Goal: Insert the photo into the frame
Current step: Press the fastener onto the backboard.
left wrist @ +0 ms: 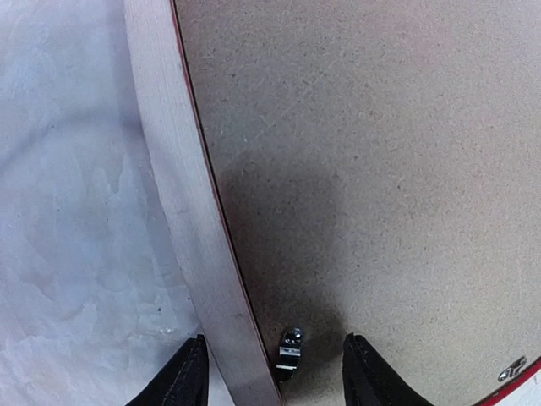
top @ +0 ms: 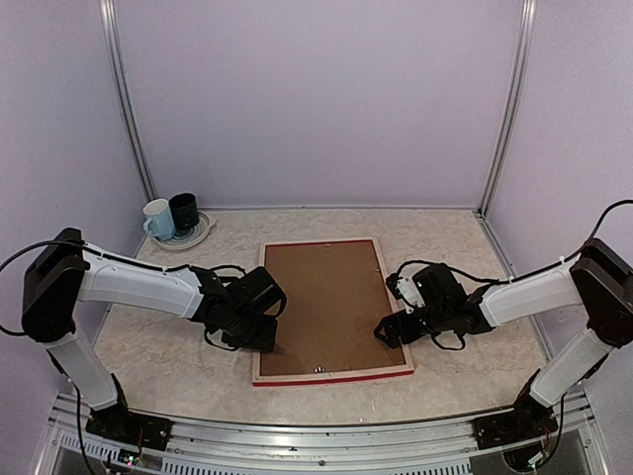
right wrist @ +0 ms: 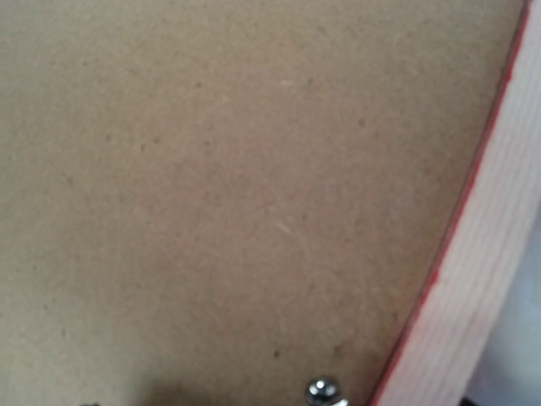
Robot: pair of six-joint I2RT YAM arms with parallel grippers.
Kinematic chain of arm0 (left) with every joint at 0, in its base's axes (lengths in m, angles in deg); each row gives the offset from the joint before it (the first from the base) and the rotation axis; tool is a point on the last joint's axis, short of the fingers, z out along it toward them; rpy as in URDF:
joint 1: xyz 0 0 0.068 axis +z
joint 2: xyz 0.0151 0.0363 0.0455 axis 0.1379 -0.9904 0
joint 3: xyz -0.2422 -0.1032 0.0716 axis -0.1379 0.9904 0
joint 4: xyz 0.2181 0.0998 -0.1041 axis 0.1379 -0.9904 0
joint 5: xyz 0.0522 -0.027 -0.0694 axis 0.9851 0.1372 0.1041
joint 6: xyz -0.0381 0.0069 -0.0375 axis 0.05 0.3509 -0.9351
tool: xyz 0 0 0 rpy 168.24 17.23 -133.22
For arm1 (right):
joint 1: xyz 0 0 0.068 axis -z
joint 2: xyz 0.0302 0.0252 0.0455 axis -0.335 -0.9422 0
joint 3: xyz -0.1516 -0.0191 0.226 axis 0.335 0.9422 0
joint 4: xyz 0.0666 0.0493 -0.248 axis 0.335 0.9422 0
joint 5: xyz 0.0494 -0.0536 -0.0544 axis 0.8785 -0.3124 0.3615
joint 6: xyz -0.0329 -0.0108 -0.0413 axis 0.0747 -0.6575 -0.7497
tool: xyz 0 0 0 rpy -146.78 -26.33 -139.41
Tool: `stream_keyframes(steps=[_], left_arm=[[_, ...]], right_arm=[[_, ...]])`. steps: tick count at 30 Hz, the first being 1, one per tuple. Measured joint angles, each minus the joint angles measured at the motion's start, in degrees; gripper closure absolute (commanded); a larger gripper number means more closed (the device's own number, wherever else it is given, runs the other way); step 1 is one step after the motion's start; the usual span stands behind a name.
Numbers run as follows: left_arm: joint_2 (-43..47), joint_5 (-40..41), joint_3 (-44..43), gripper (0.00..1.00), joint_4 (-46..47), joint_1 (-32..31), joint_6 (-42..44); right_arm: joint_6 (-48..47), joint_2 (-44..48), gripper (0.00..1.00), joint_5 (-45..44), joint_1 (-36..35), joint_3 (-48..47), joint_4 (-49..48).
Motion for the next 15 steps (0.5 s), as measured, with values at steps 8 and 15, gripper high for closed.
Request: stream_keyframes(steps=[8,15], left_arm=[[3.8,-0.9,0.2,0.42,-3.9,0.6,0.1],[3.8,-0.9,0.3,0.43,-6.6,0.8,0.4]], right_arm=[[0.0,-0.2,0.14,0.5,0.0,0.0,-0.4],[0.0,-0.3,0.14,0.6,0.0,0.0,-0.5]])
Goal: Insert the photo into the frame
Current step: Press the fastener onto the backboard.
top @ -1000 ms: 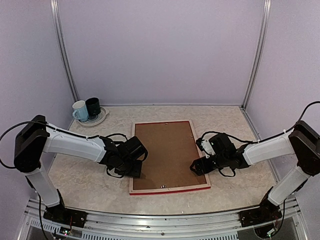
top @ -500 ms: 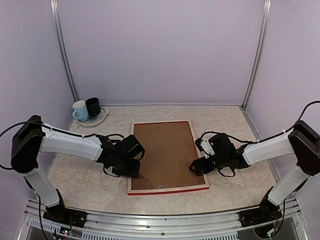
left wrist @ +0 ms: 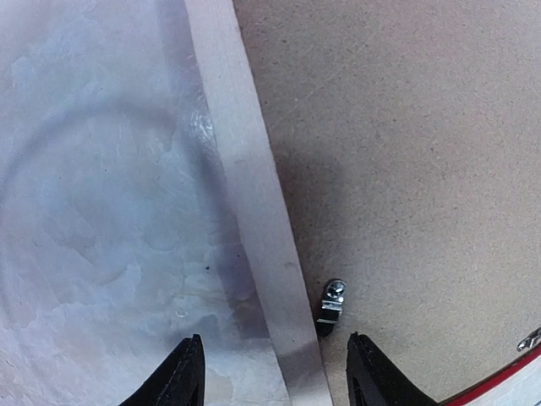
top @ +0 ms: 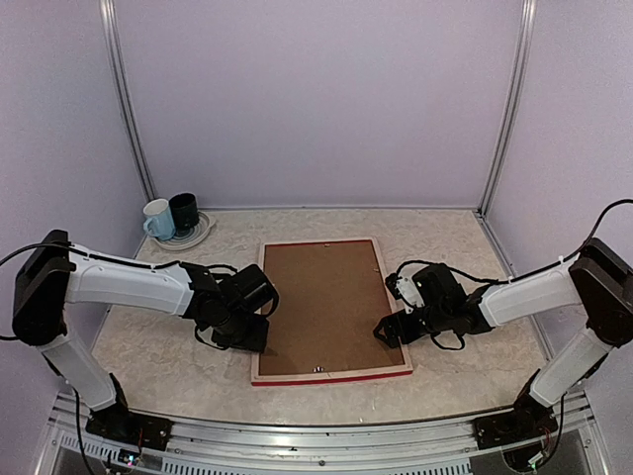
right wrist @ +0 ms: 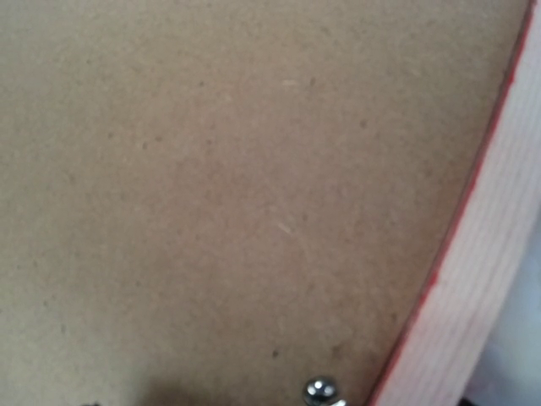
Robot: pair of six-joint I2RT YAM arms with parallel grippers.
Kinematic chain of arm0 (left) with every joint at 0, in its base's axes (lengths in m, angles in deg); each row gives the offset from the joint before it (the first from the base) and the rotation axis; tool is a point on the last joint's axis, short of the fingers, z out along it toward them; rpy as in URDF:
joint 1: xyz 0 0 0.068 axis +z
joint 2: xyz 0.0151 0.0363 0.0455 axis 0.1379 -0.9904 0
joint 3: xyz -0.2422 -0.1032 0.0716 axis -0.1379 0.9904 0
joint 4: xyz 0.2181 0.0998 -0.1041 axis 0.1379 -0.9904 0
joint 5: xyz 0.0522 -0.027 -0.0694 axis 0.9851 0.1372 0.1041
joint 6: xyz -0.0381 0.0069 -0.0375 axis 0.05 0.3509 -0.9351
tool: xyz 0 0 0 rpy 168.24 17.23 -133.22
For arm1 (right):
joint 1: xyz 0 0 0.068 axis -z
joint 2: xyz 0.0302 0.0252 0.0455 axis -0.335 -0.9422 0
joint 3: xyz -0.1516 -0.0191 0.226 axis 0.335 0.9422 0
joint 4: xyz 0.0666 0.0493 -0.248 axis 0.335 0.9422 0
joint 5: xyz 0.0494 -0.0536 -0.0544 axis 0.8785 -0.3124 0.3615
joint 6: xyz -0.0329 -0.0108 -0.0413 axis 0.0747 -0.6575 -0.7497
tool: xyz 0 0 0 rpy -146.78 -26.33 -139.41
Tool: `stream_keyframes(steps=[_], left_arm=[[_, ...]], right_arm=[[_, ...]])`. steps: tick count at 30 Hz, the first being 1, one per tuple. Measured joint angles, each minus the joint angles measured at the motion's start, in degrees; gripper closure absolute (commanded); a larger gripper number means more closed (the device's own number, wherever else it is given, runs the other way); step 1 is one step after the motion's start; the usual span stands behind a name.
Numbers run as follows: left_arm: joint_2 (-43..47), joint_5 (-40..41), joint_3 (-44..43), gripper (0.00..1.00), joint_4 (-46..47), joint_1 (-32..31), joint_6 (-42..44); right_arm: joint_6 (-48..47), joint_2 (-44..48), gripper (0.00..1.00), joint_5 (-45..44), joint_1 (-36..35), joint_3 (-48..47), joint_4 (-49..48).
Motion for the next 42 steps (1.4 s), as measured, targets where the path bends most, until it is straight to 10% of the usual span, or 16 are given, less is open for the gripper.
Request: stream_keyframes(steps=[42], left_arm=[[-2.0,-1.6,0.4,0.53,2.0,3.2,4.2]], right_arm=[[-0.2,-0.7,0.15,0.5,-0.1,-0.2,-1.1]])
